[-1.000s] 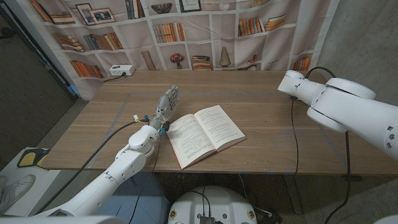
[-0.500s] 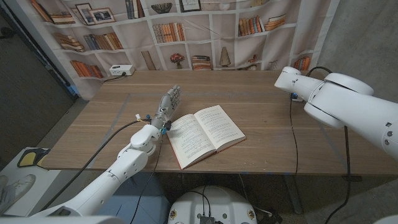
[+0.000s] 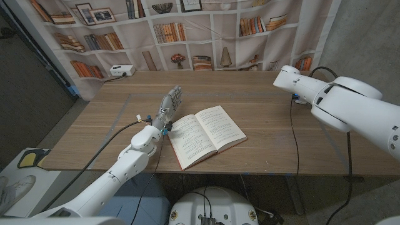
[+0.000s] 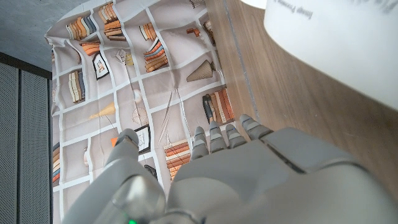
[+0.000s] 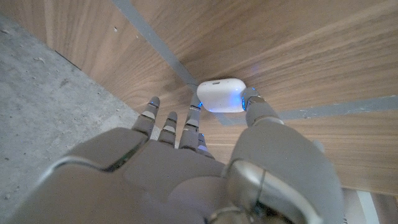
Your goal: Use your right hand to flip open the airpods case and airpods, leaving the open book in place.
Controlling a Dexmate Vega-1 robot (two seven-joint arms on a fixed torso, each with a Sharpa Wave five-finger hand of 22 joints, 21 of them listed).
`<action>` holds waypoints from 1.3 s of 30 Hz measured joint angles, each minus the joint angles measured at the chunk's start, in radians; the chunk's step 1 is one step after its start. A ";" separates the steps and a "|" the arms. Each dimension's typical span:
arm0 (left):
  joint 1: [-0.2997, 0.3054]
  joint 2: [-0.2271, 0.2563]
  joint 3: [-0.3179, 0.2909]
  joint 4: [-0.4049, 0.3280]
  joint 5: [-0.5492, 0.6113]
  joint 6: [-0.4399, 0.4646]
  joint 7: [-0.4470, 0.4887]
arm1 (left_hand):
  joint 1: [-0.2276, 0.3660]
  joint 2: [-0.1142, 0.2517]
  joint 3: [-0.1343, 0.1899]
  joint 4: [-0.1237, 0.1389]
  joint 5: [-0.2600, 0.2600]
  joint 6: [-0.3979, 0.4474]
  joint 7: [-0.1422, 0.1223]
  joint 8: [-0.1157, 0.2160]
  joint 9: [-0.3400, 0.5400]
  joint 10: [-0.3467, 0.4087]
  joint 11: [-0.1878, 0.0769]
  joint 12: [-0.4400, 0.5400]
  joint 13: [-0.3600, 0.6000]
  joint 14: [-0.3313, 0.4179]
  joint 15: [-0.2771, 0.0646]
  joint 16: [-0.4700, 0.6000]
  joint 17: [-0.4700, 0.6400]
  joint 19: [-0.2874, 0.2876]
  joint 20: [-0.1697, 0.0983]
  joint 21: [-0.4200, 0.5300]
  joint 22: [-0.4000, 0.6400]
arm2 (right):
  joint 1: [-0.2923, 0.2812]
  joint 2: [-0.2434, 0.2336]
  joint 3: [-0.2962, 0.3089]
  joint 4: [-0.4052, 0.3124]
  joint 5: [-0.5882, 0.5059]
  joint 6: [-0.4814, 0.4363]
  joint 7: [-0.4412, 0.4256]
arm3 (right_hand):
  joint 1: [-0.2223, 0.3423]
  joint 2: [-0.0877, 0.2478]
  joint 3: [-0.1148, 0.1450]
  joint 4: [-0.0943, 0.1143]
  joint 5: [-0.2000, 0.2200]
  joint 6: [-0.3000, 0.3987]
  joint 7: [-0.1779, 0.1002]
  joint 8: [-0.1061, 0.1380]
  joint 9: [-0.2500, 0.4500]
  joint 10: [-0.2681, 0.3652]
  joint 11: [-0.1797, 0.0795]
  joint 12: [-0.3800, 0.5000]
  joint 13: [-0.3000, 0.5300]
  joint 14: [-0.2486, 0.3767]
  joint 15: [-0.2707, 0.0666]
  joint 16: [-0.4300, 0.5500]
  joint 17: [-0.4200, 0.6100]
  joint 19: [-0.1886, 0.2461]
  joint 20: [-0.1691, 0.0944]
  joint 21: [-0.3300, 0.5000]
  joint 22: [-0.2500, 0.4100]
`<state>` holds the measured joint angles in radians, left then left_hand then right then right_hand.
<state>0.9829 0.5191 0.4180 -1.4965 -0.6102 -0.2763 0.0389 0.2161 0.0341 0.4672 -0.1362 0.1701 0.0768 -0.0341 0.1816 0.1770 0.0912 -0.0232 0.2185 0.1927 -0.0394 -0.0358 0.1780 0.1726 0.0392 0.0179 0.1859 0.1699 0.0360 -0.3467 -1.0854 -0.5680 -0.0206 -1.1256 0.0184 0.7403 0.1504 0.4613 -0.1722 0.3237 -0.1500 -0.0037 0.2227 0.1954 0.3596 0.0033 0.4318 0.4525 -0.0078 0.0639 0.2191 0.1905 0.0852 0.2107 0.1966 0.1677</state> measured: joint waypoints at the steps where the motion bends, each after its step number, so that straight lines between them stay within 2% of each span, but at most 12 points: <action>1: 0.001 0.001 -0.001 -0.001 0.000 0.000 0.001 | 0.000 0.000 0.000 0.000 0.000 0.000 0.000 0.000 0.000 0.000 0.000 0.000 0.000 0.000 0.000 0.000 0.000 0.000 0.000 0.000 0.000 | -0.008 -0.017 0.003 -0.048 0.000 -0.014 -0.002 | 0.000 0.000 0.000 0.000 0.002 0.000 0.000 0.000 0.000 0.000 0.000 0.000 0.000 0.000 0.000 0.000 0.000 0.000 0.000 0.000 0.000; 2: 0.001 0.001 -0.001 -0.001 0.000 0.000 0.001 | 0.000 0.000 0.000 0.000 0.000 0.000 0.000 0.000 0.000 0.000 0.000 0.000 0.000 0.000 0.000 0.000 0.000 0.000 0.000 0.000 0.000 | -0.015 -0.017 0.003 -0.048 0.000 -0.016 -0.003 | 0.001 0.001 0.000 0.000 0.002 0.001 0.001 0.000 0.000 0.000 0.000 0.000 0.000 0.000 0.000 0.000 0.000 0.000 0.000 0.000 0.000; 3: 0.002 0.001 -0.001 -0.002 0.000 0.000 0.001 | 0.000 0.000 0.000 0.000 0.000 0.000 0.000 0.000 0.000 0.000 0.000 0.000 0.000 0.000 0.000 0.000 0.000 0.000 0.000 0.000 0.000 | -0.018 -0.038 0.007 -0.106 -0.001 -0.031 -0.005 | 0.003 0.002 0.000 0.000 0.002 0.002 0.002 0.000 0.000 0.003 0.003 0.000 0.000 0.000 0.000 0.000 0.000 0.000 0.000 0.000 0.000; 7: 0.004 0.002 -0.002 -0.005 -0.002 -0.002 0.001 | 0.000 0.000 0.000 0.000 0.000 0.000 0.000 0.000 0.000 0.000 0.000 0.000 0.000 0.000 0.000 0.000 0.000 0.000 0.000 0.000 0.000 | -0.036 -0.074 0.014 -0.197 -0.001 -0.069 -0.012 | 0.012 -0.004 0.000 0.000 0.006 0.004 0.004 0.000 0.000 0.003 0.003 0.000 0.000 0.000 0.000 0.000 0.000 0.000 0.000 0.000 0.000; 8: 0.005 0.002 -0.002 -0.005 -0.002 -0.002 0.001 | 0.000 0.000 0.000 0.000 0.000 0.000 0.000 0.000 0.000 0.000 0.000 0.000 0.000 0.000 0.000 0.000 0.000 0.000 0.000 0.000 0.000 | -0.036 -0.074 0.014 -0.197 -0.001 -0.075 -0.014 | 0.012 -0.004 0.000 0.000 0.006 0.004 0.004 0.000 0.000 0.003 0.003 0.000 0.000 0.000 0.000 0.000 0.000 0.000 0.000 -0.003 0.000; 9: 0.005 0.003 -0.002 -0.006 -0.003 -0.002 0.001 | 0.000 0.000 0.000 0.000 0.000 0.000 0.000 0.000 0.000 0.000 0.000 0.000 0.000 0.000 0.000 0.000 0.000 0.000 0.000 0.000 0.000 | -0.043 -0.089 0.018 -0.234 0.001 -0.085 -0.017 | 0.012 -0.004 0.000 0.000 0.006 0.004 0.004 0.000 0.000 0.003 0.003 0.000 0.000 0.000 0.000 0.000 0.000 0.000 0.000 -0.004 0.000; 10: 0.005 0.003 -0.002 -0.006 -0.003 -0.002 0.000 | 0.000 0.000 0.000 0.000 0.000 0.000 0.000 0.000 0.000 0.000 0.000 0.000 0.000 0.000 0.000 0.000 0.000 0.000 0.000 0.000 0.000 | -0.043 -0.089 0.018 -0.234 0.001 -0.085 -0.017 | 0.012 -0.004 0.000 0.000 0.006 0.004 0.004 0.000 0.000 0.003 0.003 0.000 0.000 0.000 0.000 0.000 0.000 0.000 0.000 -0.004 0.000; 23: 0.006 0.008 -0.005 -0.015 -0.005 -0.002 -0.002 | -0.004 0.004 0.000 0.000 0.000 0.000 0.000 0.000 0.000 0.000 0.000 0.000 0.000 0.000 0.000 0.000 0.000 0.000 0.000 0.000 0.000 | -0.087 -0.183 0.044 -0.453 0.032 -0.161 -0.047 | 0.014 -0.007 0.000 0.000 0.016 0.007 0.007 -0.005 0.000 0.008 0.008 0.000 -0.001 0.009 -0.009 0.000 0.000 0.003 -0.004 -0.004 0.000; 39: -0.005 0.006 -0.009 -0.010 -0.012 -0.007 -0.016 | -0.004 0.004 -0.007 -0.001 0.004 0.000 0.000 0.000 0.000 0.000 0.000 0.000 0.000 0.000 0.000 0.000 0.000 0.000 0.000 0.000 0.000 | -0.168 -0.297 0.117 -0.744 0.085 -0.207 -0.109 | 0.021 -0.013 0.004 0.004 0.021 0.016 0.016 -0.005 0.000 0.014 0.013 0.002 0.006 0.010 -0.021 0.000 0.000 0.003 -0.004 -0.004 0.000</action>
<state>0.9776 0.5248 0.4092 -1.5061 -0.6221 -0.2835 0.0231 0.2118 0.0383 0.4600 -0.1376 0.1740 0.0768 -0.0341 0.1816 0.1770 0.0911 -0.0232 0.2185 0.1927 -0.0394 -0.0358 0.1780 0.1726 0.0392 0.0179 0.1859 0.1699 -0.1322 -0.6434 -0.9679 -1.3117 0.0641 -1.3330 -0.0908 0.7610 0.1369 0.4651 -0.1681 0.3448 -0.1337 0.0127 0.2180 0.1957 0.3734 0.0167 0.4334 0.4582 0.0022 0.0431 0.2190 0.1909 0.0886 0.2071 0.1923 0.1679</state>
